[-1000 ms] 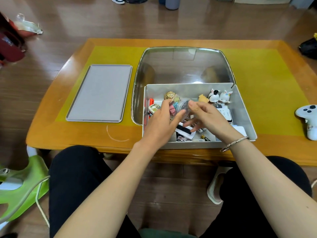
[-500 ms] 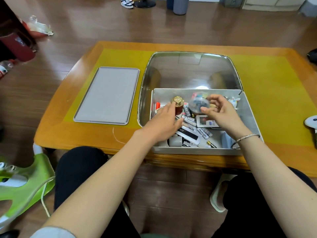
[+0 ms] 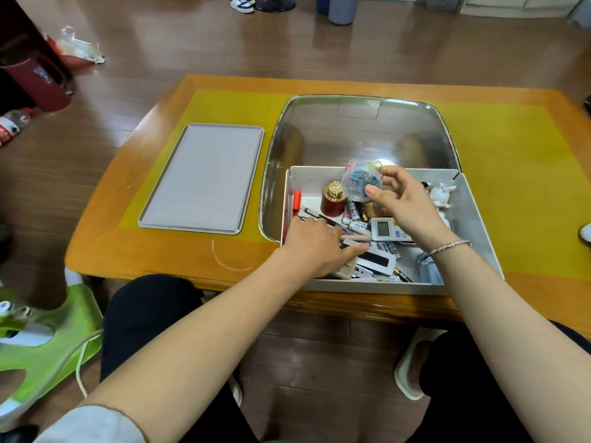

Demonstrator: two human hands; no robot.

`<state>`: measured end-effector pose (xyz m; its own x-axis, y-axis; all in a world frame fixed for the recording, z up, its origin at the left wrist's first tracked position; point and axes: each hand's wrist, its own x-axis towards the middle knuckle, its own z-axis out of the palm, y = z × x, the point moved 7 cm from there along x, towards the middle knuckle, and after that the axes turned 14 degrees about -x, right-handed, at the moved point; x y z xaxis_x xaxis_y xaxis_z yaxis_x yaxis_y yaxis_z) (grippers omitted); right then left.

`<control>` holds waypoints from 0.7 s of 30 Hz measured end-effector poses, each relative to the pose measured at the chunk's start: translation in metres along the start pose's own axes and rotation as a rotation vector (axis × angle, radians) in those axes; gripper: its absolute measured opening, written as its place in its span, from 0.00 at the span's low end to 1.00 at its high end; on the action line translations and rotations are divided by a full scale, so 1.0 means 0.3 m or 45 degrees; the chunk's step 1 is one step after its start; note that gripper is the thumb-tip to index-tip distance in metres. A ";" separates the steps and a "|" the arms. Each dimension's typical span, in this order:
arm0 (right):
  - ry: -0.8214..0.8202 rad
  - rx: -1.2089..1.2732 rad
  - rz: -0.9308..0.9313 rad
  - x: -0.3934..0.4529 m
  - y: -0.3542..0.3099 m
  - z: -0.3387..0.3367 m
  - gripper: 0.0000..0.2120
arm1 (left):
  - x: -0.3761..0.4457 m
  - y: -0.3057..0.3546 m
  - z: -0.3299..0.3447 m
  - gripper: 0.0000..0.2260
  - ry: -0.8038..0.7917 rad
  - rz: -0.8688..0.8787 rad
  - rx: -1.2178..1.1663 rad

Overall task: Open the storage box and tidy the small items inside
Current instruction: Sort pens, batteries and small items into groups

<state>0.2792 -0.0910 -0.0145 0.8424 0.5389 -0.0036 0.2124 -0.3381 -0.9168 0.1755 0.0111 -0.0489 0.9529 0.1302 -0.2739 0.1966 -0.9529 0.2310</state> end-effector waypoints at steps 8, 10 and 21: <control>0.022 0.023 0.002 0.004 -0.003 0.001 0.15 | 0.080 -0.067 -0.003 0.24 -0.001 -0.242 -0.234; 0.025 0.014 -0.001 0.001 0.001 0.000 0.14 | 0.118 -0.075 0.026 0.25 -0.117 -0.322 -0.270; 0.047 0.067 0.026 -0.012 0.012 0.000 0.14 | 0.114 -0.092 0.074 0.35 -0.186 -0.690 -0.365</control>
<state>0.2770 -0.0941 -0.0177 0.8643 0.5029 -0.0089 0.1694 -0.3076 -0.9363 0.1976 0.0360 -0.0854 0.6635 0.5158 -0.5419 0.7158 -0.6485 0.2591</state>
